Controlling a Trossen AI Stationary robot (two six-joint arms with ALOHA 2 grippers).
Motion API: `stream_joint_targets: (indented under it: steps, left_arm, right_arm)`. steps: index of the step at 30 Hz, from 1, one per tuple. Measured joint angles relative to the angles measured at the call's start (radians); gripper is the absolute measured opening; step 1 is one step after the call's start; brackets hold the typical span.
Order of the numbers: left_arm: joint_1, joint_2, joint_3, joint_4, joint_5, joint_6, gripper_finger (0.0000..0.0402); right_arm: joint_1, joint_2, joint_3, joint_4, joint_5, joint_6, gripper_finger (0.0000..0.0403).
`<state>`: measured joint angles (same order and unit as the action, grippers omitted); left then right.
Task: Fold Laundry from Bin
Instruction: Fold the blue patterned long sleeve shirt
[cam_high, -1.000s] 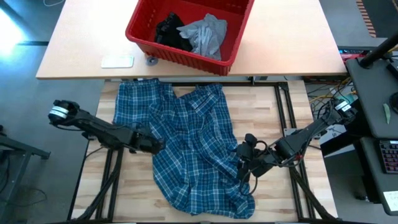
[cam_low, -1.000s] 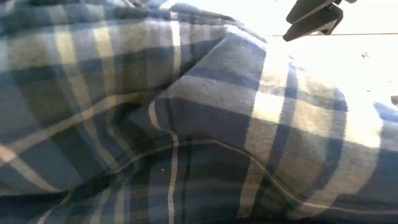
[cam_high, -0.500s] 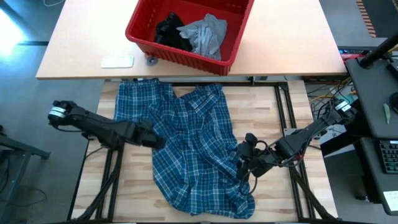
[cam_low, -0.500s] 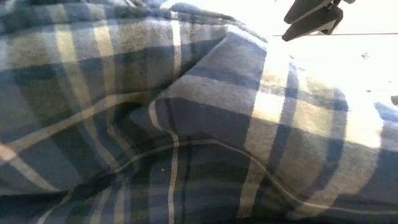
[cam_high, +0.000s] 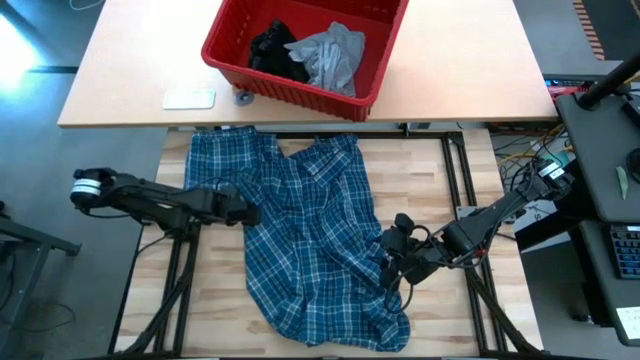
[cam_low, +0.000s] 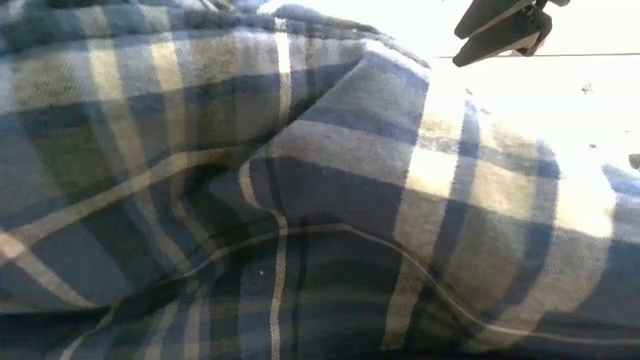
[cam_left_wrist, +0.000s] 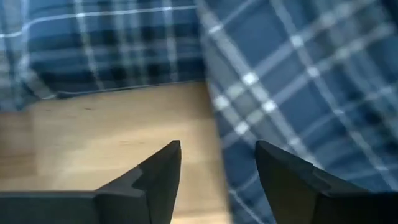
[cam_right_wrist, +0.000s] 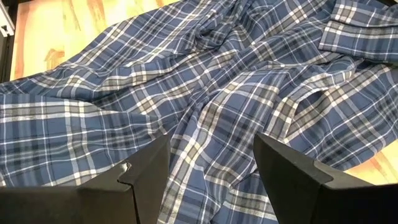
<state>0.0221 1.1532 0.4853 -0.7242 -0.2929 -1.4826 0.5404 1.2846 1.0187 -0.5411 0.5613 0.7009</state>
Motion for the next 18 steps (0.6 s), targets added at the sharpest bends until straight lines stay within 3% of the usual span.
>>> stream_joint_targets:
  steps: [3, 6, 10, 12, 13, 15, 18]
  left_arm:
    - [0.000, 0.016, -0.024, 0.067, -0.038, -0.002, 0.0192]
    - [0.001, 0.032, -0.053, 0.274, -0.057, 0.066, 0.0178]
    - [0.000, 0.073, -0.072, 0.469, -0.057, 0.084, 0.0096]
    - [-0.006, 0.087, -0.069, 0.469, -0.048, 0.077, 0.0031]
    - [-0.012, 0.088, -0.059, 0.460, -0.039, 0.078, 0.0017]
    - [-0.039, 0.071, -0.018, 0.421, -0.020, 0.096, 0.0012]
    - [-0.129, 0.025, 0.105, 0.222, -0.038, 0.119, 0.0002]
  right_arm:
    - [0.000, 0.000, 0.000, 0.000, 0.000, 0.006, 0.0226]
    - [-0.004, 0.000, 0.000, 0.000, 0.000, 0.005, 0.0226]
    - [-0.009, 0.000, 0.000, 0.000, 0.000, 0.000, 0.0226]
    - [-0.009, 0.000, 0.000, 0.000, -0.001, -0.002, 0.0226]
    - [-0.009, 0.000, 0.000, 0.000, -0.005, -0.004, 0.0226]
    - [-0.009, 0.000, 0.000, -0.001, -0.017, -0.004, 0.0226]
    - [-0.009, 0.000, 0.000, -0.001, -0.020, -0.004, 0.0226]
